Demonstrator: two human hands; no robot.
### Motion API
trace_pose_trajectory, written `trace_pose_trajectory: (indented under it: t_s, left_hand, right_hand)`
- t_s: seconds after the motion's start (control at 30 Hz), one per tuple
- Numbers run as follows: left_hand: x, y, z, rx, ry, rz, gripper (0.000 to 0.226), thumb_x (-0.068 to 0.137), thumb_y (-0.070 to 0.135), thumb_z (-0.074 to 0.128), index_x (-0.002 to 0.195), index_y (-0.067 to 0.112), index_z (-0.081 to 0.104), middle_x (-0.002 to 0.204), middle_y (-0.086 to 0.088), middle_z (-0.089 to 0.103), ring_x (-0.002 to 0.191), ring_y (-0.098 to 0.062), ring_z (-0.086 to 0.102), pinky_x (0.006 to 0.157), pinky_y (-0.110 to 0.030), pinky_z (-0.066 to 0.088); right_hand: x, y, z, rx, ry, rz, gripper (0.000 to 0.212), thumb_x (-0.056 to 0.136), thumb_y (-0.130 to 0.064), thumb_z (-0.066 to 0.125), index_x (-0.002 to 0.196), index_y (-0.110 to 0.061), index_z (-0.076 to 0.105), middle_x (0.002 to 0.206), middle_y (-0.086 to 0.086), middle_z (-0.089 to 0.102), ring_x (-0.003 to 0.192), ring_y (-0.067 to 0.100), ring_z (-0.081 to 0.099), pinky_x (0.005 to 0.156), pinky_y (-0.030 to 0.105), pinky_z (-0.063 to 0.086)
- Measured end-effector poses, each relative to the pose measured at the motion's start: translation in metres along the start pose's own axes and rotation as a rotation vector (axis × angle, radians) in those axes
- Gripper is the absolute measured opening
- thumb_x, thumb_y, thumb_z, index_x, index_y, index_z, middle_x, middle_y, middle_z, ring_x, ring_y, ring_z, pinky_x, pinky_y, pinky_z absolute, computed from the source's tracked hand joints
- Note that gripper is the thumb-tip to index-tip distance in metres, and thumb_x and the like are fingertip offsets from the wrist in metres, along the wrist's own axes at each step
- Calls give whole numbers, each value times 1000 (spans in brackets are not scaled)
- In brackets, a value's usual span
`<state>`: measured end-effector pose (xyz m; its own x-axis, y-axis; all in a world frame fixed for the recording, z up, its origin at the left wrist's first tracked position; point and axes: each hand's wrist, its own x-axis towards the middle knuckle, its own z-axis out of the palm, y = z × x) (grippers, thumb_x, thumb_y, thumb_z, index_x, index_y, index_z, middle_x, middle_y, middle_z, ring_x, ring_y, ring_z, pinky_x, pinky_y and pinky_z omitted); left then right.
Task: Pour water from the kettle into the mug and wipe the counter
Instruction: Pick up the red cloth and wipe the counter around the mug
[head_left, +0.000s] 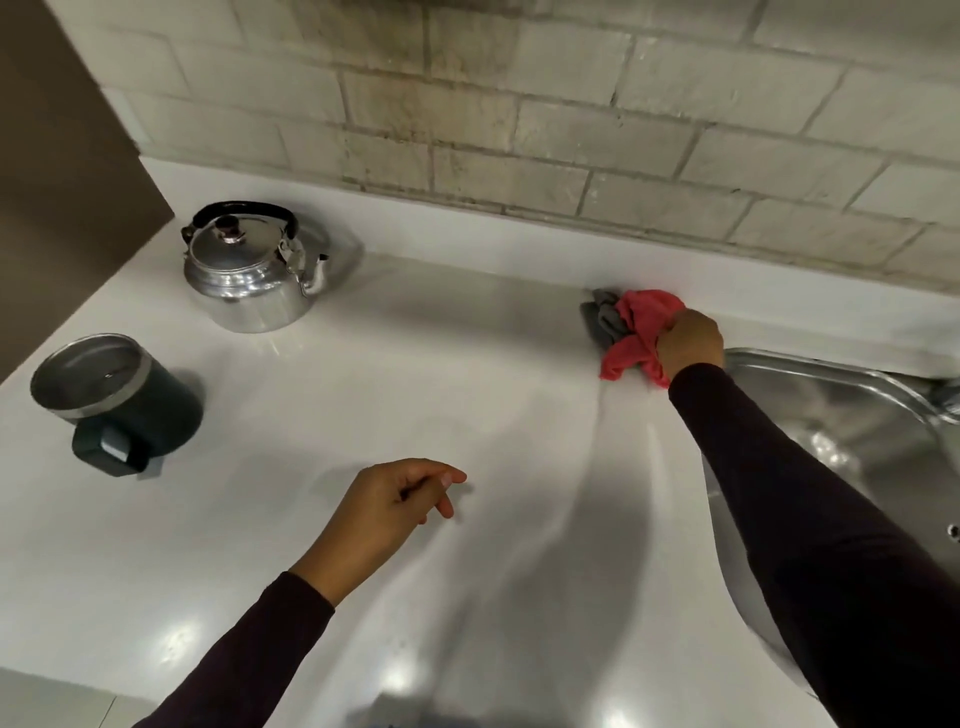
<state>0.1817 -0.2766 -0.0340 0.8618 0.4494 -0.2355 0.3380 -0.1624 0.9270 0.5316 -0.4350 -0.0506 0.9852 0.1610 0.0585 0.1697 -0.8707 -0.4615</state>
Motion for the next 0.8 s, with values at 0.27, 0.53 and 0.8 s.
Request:
trace_pose_trajectory:
  t_s: [0.27, 0.53, 0.8]
  left_hand:
    - [-7, -10, -24, -45, 40, 31, 32, 94, 16, 55, 82, 40, 73, 70, 9, 74, 56, 3, 58, 56, -8, 46]
    - [-16, -34, -92, -20, 111, 45, 35, 93, 17, 54, 80, 45, 72, 72, 7, 73, 55, -3, 54, 60, -14, 48]
    - [-32, -65, -185, 22, 179, 73, 27, 94, 17, 53, 87, 36, 71, 71, 13, 72, 57, -2, 55, 57, -8, 46]
  right_hand:
    - [-39, -31, -43, 255, 372, -81, 22, 88, -16, 43, 89, 1, 58, 100, 19, 59, 93, 36, 56, 81, 43, 46]
    - [-168, -109, -67, 656, 333, -356, 8, 96, -21, 41, 89, -24, 41, 69, -21, 51, 63, -18, 53, 54, -3, 36]
    - [-265, -188, 31, 569, -124, -319, 10, 93, -15, 48, 87, -23, 50, 79, -13, 63, 63, 3, 55, 62, 16, 40]
